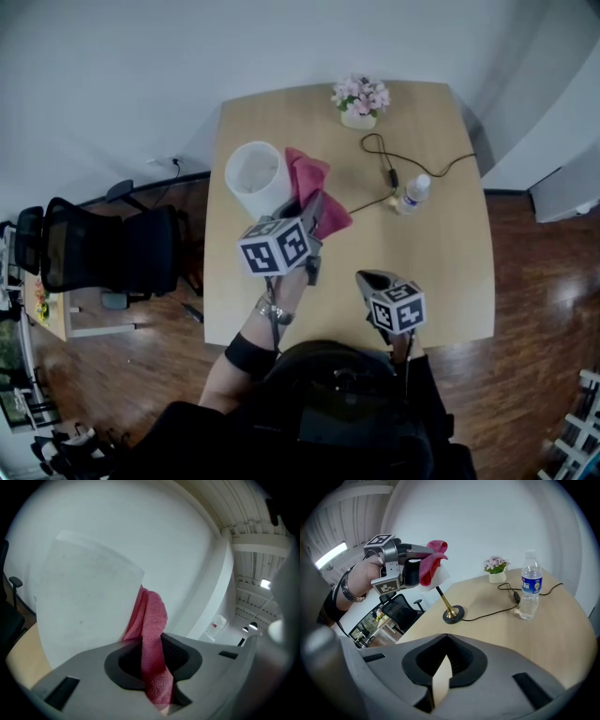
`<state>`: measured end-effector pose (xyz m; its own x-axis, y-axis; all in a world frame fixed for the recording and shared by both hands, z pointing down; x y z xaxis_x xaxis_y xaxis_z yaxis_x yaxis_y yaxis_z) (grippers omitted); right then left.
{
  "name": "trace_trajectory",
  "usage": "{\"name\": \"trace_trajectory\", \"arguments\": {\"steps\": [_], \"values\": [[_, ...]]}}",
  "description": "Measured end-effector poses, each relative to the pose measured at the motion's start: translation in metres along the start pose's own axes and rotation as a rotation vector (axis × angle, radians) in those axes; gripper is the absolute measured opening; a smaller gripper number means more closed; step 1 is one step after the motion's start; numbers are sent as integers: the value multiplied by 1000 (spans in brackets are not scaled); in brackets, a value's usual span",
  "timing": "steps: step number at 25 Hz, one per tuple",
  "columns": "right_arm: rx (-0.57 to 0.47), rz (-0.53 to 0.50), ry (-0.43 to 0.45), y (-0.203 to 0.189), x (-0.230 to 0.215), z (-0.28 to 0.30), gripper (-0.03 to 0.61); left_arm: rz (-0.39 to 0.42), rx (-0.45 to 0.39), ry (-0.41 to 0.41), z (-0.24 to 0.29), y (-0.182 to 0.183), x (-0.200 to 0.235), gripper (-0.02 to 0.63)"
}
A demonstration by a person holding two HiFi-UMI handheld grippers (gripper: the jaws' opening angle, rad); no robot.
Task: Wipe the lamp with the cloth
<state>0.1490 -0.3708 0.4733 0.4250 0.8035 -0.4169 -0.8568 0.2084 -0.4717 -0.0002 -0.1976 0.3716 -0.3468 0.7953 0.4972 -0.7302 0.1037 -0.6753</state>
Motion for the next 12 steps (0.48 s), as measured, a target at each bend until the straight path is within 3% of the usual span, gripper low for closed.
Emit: {"name": "trace_trajectory", "arguments": {"steps": [12], "values": [[27,21,10,-11,-13,4,5,-50,143,66,44,-51,20,98]]}}
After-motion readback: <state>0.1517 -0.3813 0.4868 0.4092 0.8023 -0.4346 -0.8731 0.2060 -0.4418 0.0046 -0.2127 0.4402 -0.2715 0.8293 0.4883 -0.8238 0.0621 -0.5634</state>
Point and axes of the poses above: the fingertips, and each gripper's own axes: z forward along the fingers, x to its left, y out of its top, the point moved 8 cm from there along -z, backward along the fingers, and after that the axes turned 13 degrees about x, right-handed, at the moved point
